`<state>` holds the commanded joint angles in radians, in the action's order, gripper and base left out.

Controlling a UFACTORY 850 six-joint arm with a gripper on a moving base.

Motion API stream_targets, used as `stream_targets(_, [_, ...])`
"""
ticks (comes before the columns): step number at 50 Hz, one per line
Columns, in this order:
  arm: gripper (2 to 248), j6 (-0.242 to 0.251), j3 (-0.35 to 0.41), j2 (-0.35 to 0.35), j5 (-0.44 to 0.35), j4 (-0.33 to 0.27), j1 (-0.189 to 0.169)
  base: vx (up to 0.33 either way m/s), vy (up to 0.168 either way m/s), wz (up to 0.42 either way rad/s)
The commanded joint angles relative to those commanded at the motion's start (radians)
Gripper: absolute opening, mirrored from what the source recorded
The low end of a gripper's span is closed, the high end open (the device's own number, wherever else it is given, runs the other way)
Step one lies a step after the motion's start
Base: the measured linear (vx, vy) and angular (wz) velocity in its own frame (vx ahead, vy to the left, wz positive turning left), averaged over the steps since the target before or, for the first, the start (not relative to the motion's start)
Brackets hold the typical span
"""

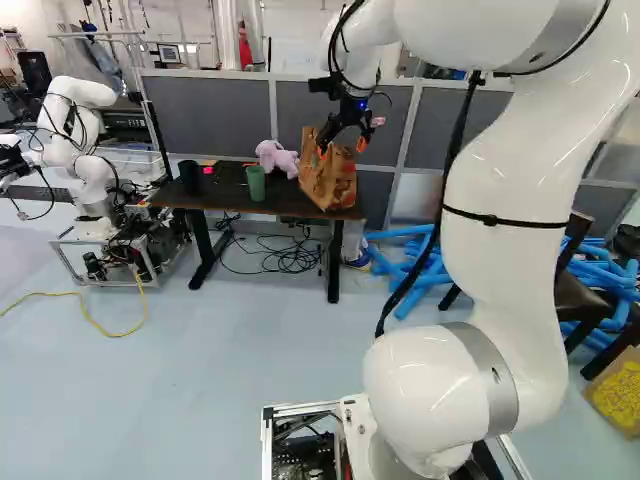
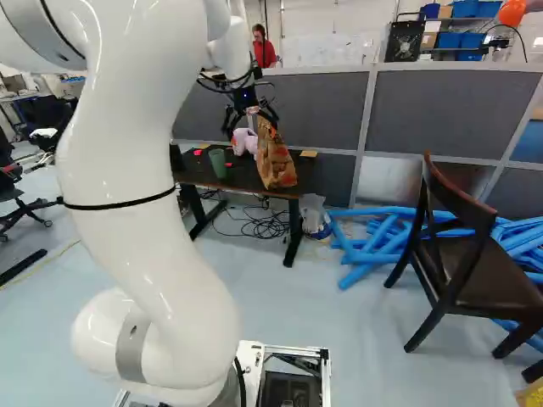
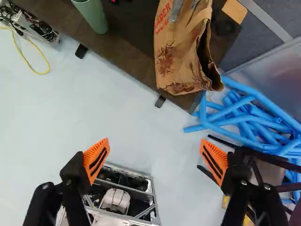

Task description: Pick up the bag on the ground and place it on the table

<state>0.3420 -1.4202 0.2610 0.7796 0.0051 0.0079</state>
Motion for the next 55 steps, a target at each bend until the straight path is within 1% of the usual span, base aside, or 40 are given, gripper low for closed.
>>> stream_targets(13, [247,-0.021,0.083,-0.033,-0.102,0.000,0.000,0.000,0.000,0.000])
stream_targets(26, [247,-0.046,0.180,-0.073,-0.223,-0.001,-0.001,0.000,0.000,0.000])
stream_targets(41, [247,-0.081,0.314,-0.127,-0.389,-0.001,-0.002,0.000,0.000,0.000])
stream_targets(55, [247,-0.117,0.455,-0.185,-0.564,-0.002,-0.003,0.000,0.000,0.000])
